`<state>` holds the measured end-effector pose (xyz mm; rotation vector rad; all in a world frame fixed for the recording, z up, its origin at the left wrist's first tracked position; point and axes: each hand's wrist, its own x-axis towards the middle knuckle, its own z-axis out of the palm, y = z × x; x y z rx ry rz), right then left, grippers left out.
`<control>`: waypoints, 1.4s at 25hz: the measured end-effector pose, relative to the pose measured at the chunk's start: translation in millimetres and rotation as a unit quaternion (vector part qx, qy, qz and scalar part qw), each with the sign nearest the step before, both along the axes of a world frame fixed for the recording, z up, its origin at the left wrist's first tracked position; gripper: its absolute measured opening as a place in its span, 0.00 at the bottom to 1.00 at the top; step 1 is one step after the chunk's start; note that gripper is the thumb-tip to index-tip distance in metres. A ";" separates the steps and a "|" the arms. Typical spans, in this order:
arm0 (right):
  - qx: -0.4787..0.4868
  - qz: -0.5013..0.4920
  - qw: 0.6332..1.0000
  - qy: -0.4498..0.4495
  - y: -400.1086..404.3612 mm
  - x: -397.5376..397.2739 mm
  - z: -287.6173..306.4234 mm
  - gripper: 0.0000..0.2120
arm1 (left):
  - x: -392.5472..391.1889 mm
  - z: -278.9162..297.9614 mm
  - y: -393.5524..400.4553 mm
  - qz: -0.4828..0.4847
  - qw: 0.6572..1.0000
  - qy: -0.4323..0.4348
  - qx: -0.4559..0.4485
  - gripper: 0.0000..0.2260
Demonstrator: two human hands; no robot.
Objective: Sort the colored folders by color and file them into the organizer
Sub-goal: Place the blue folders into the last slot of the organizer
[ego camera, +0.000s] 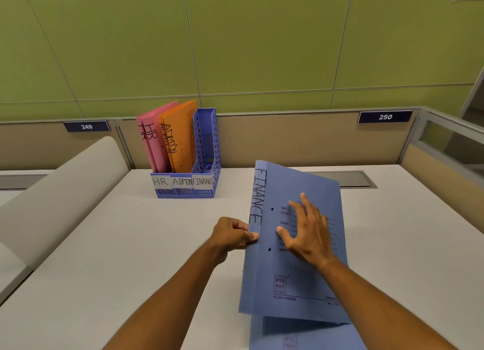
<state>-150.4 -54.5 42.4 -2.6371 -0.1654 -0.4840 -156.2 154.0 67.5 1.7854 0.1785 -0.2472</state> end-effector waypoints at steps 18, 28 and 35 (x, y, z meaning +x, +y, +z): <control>-0.007 -0.013 0.991 -0.132 141.8 137.6 126.8 0.33 | 73.5 43.2 168.7 0.146 0.965 -0.214 0.049 0.08; -0.022 0.056 0.965 -0.255 210.8 213.6 218.2 0.22 | 110.2 52.5 238.5 0.224 0.923 -0.301 0.083 0.09; -0.008 0.104 0.951 -0.291 241.7 258.6 248.2 0.11 | 139.5 60.4 255.2 0.269 0.895 -0.347 0.081 0.10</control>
